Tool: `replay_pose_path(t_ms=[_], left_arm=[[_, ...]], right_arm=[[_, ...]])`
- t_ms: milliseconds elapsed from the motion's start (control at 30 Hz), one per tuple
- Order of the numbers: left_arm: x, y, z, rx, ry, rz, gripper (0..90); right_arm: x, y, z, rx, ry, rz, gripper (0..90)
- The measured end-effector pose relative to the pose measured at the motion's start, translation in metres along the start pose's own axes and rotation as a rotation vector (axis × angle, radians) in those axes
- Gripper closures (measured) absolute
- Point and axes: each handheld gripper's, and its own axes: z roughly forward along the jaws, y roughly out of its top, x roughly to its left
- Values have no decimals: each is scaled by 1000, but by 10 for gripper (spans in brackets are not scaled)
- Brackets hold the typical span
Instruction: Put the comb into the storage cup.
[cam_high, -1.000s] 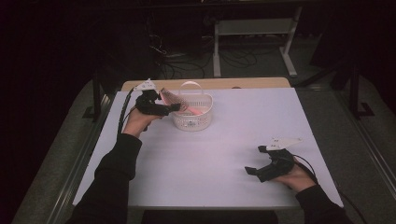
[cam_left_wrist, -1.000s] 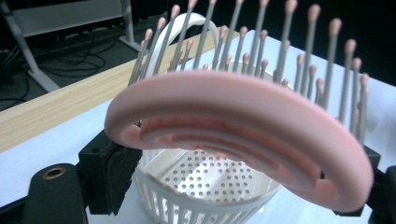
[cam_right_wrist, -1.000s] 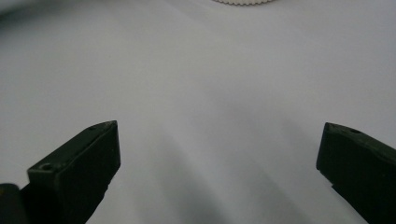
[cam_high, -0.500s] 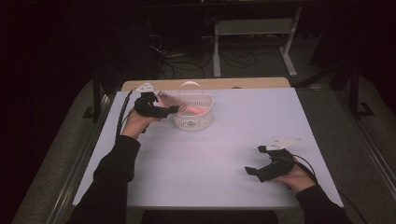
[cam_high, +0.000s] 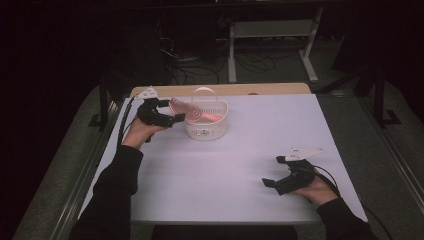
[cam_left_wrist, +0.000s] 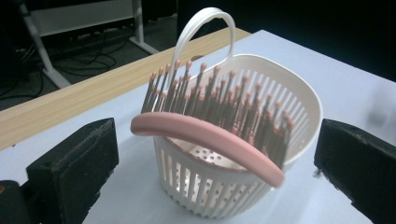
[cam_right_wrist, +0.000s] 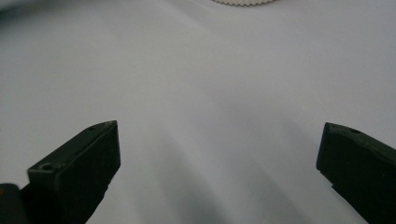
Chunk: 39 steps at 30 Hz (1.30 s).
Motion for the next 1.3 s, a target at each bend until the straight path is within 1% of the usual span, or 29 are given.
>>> replay_pose_path(t_ms=[133, 267, 300, 333, 433, 767, 867, 1100, 1300], left_arm=[[1, 1, -9, 9, 4, 12, 0], [1, -1, -18, 10, 7, 14, 0], [0, -2, -22, 14, 6, 14, 0], [0, -2, -22, 14, 6, 14, 0], [-2, -4, -30, 20, 10, 14, 0], [-18, -15, -49, 36, 14, 27, 0], [-24, -17, -54, 35, 5, 33, 0], [-41, -26, -59, 40, -9, 48, 0], [-54, -39, -63, 33, -23, 50, 0]], right_arm=[[0, 0, 1, 0, 1, -1, 0], [-1, 0, 1, 1, 0, 1, 0], [-1, 0, 0, -2, 1, 1, 0], [-1, 0, 0, -4, 2, 2, 0], [-1, 0, 0, -6, 1, 2, 0], [-1, 1, 0, -10, 3, -3, 0], [-1, 1, 0, -10, -1, -3, 0], [0, 2, -1, -10, -5, 0, 0], [1, 2, -1, -10, -6, -2, 0]])
